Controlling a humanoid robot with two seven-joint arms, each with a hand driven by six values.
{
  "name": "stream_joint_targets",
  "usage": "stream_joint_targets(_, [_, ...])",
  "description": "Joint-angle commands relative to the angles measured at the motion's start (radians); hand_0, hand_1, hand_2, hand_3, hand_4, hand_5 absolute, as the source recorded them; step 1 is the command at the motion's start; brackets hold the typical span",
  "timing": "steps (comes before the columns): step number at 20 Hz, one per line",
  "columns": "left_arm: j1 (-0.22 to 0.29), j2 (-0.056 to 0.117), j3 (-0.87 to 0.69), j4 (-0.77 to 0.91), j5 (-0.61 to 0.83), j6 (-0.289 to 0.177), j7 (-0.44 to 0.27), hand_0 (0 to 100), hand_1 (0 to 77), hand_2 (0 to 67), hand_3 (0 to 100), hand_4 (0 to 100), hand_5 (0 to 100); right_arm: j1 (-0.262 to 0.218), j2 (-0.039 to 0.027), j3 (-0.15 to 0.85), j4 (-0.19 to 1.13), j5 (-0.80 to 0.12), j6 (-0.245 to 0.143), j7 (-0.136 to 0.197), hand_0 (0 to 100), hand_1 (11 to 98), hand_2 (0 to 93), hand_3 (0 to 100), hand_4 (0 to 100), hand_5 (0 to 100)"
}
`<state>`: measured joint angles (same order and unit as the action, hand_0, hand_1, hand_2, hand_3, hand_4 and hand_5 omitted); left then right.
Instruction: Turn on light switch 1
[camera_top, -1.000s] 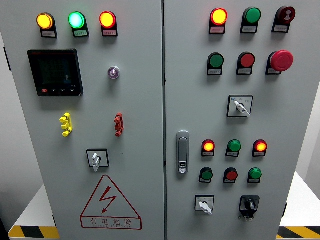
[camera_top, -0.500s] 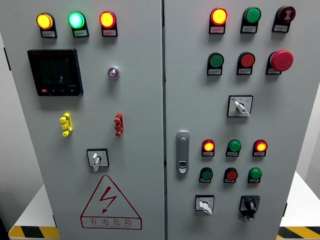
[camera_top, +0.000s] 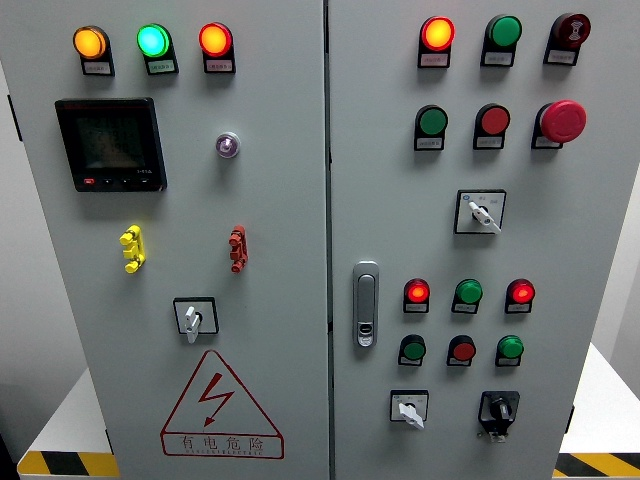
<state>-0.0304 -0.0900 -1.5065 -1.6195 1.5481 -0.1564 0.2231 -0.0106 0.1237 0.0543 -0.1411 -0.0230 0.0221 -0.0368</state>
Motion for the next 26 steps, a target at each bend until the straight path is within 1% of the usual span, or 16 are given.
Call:
stream_joint_targets(1, [-0.015, 0.0, -0.003, -0.006, 0.0, 0.0, 0.012, 0, 23.8, 30.4, 65, 86, 68, 0.0, 0.0006, -0.001, 0.0, 0.0, 0.001, 0.0, 0, 19.9, 0.0, 20, 19, 10])
stream_joint_targets(2, [-0.028, -0.002, -0.004, -0.008, 0.0, 0.003, 0.024, 0, 23.8, 30.5, 65, 86, 69, 0.0, 0.0006, -0.001, 0.0, 0.0, 0.001, 0.0, 0, 19.8, 0.0, 20, 19, 10])
stream_joint_targets(4, [-0.057, -0.005, -0.004, -0.01, 0.0, 0.049, 0.062, 0, 24.4, 30.5, 65, 87, 70, 0.0, 0.0006, -0.001, 0.0, 0.0, 0.001, 0.0, 0, 19.8, 0.0, 20, 19, 10])
stream_joint_targets(5, [-0.08, -0.007, -0.004, -0.011, 0.0, 0.076, 0.077, 0, 25.0, 30.6, 66, 87, 70, 0.0, -0.001, -0.001, 0.0, 0.0, -0.001, 0.0, 0, 19.9, 0.0, 20, 19, 10])
stream_joint_targets(6, [-0.095, -0.007, -0.004, -0.011, 0.0, 0.087, 0.085, 0, 25.9, 30.6, 66, 88, 72, 0.0, -0.001, -0.001, 0.0, 0.0, 0.001, 0.0, 0, 19.9, 0.0, 20, 19, 10])
stream_joint_targets(7, [-0.112, -0.007, -0.004, -0.011, 0.0, 0.087, 0.093, 0, 26.1, 30.7, 67, 88, 72, 0.0, 0.0006, -0.001, 0.0, 0.0, -0.001, 0.0, 0, 20.0, 0.0, 20, 19, 10])
stream_joint_targets(10, [-0.167, -0.004, -0.017, -0.008, 0.0, 0.087, 0.111, 0, 26.5, 31.5, 68, 90, 74, 0.0, 0.0006, -0.001, 0.0, 0.0, 0.001, 0.0, 0, 19.8, 0.0, 20, 19, 10])
stream_joint_targets(11, [-0.18, -0.004, -0.023, -0.007, 0.0, 0.087, 0.111, 0, 26.5, 31.8, 69, 90, 75, 0.0, -0.001, -0.001, 0.0, 0.0, -0.001, 0.0, 0, 19.4, 0.0, 20, 19, 10])
stream_joint_targets(12, [-0.196, -0.002, -0.032, -0.006, -0.002, 0.089, 0.117, 0, 26.5, 31.9, 69, 90, 76, 0.0, 0.0006, -0.001, 0.0, 0.0, 0.001, 0.0, 0, 19.6, 0.0, 20, 19, 10])
stream_joint_targets(14, [-0.219, 0.003, -0.041, -0.013, -0.002, 0.09, 0.139, 0, 26.6, 32.2, 69, 91, 77, 0.0, 0.0006, -0.001, 0.0, 0.0, 0.001, 0.0, 0, 19.5, 0.0, 20, 19, 10])
stream_joint_targets(15, [-0.227, 0.004, -0.043, -0.014, -0.002, 0.092, 0.147, 0, 26.6, 32.3, 70, 91, 77, 0.0, -0.001, -0.001, 0.0, 0.0, 0.001, 0.0, 0, 19.5, 0.0, 20, 19, 10])
stream_joint_targets(16, [-0.238, 0.004, -0.043, -0.019, -0.002, 0.106, 0.156, 0, 26.7, 32.4, 70, 92, 78, 0.0, 0.0006, 0.001, 0.0, 0.0, 0.001, 0.0, 0, 19.6, 0.0, 20, 19, 10])
stream_joint_targets(18, [-0.256, 0.004, -0.041, -0.029, -0.002, 0.142, 0.18, 0, 27.1, 32.8, 71, 94, 81, 0.0, 0.0006, -0.001, 0.0, 0.0, 0.001, 0.0, 0, 19.7, 0.0, 20, 19, 10])
stream_joint_targets(19, [-0.27, 0.004, -0.041, -0.029, 0.0, 0.159, 0.193, 0, 27.6, 33.1, 73, 95, 82, 0.0, -0.001, -0.001, 0.0, 0.0, 0.001, 0.0, 0, 19.8, 0.0, 20, 19, 10])
stream_joint_targets(21, [-0.299, 0.004, -0.041, -0.028, 0.0, 0.188, 0.211, 0, 28.7, 33.9, 74, 96, 84, 0.0, 0.0006, -0.001, 0.0, 0.0, 0.001, 0.0, 0, 19.3, 0.0, 20, 19, 10])
stream_joint_targets(26, [-0.344, 0.006, -0.044, -0.031, 0.0, 0.201, 0.278, 0, 31.3, 35.6, 76, 98, 89, 0.0, 0.0006, 0.001, 0.0, 0.0, -0.001, 0.0, 0, 19.5, 0.0, 20, 19, 10])
